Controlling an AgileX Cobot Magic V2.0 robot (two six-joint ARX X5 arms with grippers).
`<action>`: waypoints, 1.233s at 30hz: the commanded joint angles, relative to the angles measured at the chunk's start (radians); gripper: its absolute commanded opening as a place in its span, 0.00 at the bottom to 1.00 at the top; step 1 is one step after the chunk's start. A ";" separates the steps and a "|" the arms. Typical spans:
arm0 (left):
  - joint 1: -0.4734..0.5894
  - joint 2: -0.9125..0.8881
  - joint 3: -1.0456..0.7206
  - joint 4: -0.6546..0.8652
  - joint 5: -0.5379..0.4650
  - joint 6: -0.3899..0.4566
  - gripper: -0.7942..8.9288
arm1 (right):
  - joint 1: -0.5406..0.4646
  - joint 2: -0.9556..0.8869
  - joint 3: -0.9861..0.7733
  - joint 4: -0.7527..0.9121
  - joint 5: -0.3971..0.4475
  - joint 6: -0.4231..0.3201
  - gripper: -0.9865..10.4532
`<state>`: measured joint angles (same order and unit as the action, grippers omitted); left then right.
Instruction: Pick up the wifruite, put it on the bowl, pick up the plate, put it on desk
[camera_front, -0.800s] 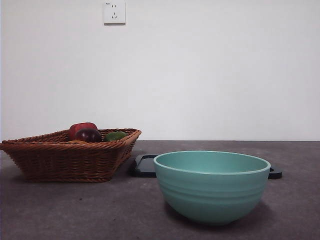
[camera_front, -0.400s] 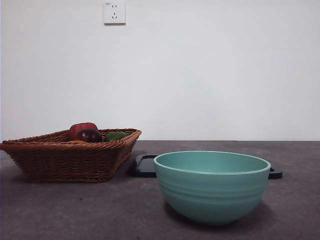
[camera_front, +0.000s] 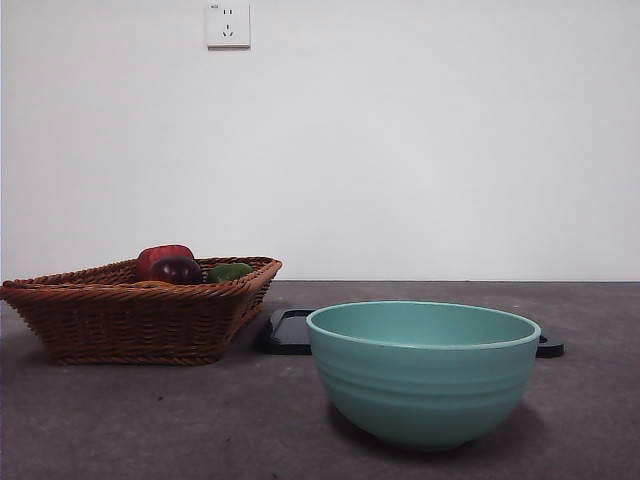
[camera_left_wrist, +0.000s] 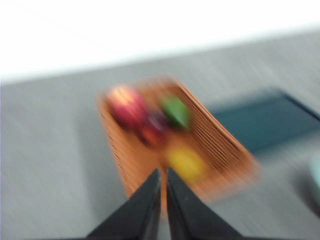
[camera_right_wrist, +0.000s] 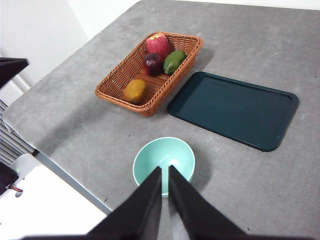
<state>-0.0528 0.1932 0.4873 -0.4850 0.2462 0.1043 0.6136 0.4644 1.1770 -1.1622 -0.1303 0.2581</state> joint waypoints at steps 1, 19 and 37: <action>0.019 -0.058 -0.177 0.216 -0.120 -0.091 0.10 | 0.006 0.003 0.015 0.013 0.000 -0.011 0.10; 0.027 -0.190 -0.476 0.296 -0.311 -0.192 0.10 | 0.006 0.003 0.015 0.013 0.000 -0.011 0.10; 0.026 -0.190 -0.476 0.298 -0.310 -0.192 0.10 | 0.006 0.003 0.014 0.015 0.000 -0.011 0.10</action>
<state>-0.0265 0.0048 0.0322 -0.1810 -0.0582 -0.0917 0.6136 0.4644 1.1770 -1.1618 -0.1307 0.2581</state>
